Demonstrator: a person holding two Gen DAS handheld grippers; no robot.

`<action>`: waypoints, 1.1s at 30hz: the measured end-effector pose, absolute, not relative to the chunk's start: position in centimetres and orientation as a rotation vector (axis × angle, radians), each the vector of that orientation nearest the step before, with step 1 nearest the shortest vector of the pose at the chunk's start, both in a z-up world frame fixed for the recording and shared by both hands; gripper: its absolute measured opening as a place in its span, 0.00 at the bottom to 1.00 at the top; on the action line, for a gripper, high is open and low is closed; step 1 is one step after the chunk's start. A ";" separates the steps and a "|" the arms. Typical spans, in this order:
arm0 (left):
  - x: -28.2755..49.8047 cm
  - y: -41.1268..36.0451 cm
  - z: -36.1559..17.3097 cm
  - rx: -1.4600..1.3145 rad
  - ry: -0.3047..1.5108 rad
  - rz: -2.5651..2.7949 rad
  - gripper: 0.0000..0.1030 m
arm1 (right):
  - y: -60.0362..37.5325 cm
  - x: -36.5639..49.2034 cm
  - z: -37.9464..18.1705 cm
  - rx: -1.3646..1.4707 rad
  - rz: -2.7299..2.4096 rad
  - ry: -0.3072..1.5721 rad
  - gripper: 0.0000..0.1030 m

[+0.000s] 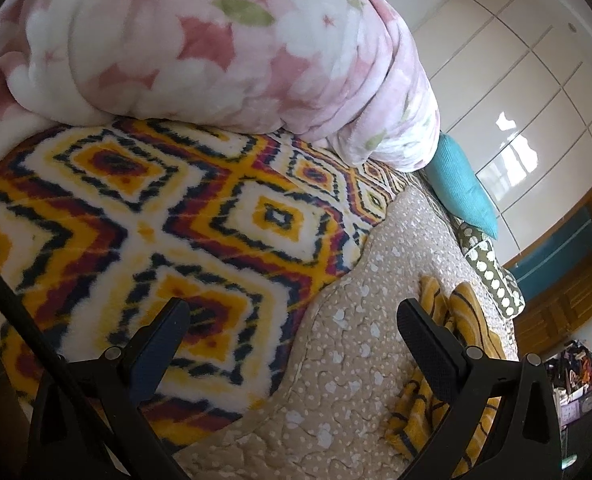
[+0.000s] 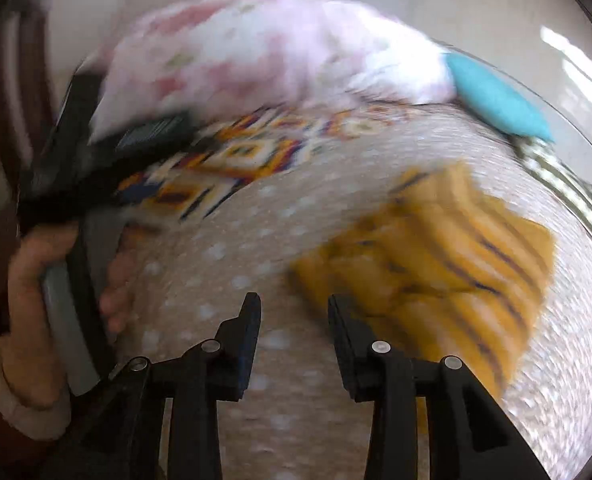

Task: Fold small clothes

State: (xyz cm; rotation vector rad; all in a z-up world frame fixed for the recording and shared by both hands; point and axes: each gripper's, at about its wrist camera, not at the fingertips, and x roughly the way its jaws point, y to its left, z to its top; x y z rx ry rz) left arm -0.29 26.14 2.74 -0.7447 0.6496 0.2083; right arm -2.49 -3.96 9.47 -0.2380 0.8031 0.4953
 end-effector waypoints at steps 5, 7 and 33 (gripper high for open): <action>-0.1 25.2 2.9 -0.710 0.654 0.191 0.99 | -8.5 3.8 10.1 -0.045 0.277 0.838 0.13; -0.1 24.8 3.1 -0.694 0.649 0.186 0.99 | -8.0 6.3 9.1 -0.033 0.234 0.856 0.13; 1.0 21.1 2.7 -0.600 0.711 0.068 1.00 | -18.7 2.0 11.9 0.254 0.275 0.915 0.43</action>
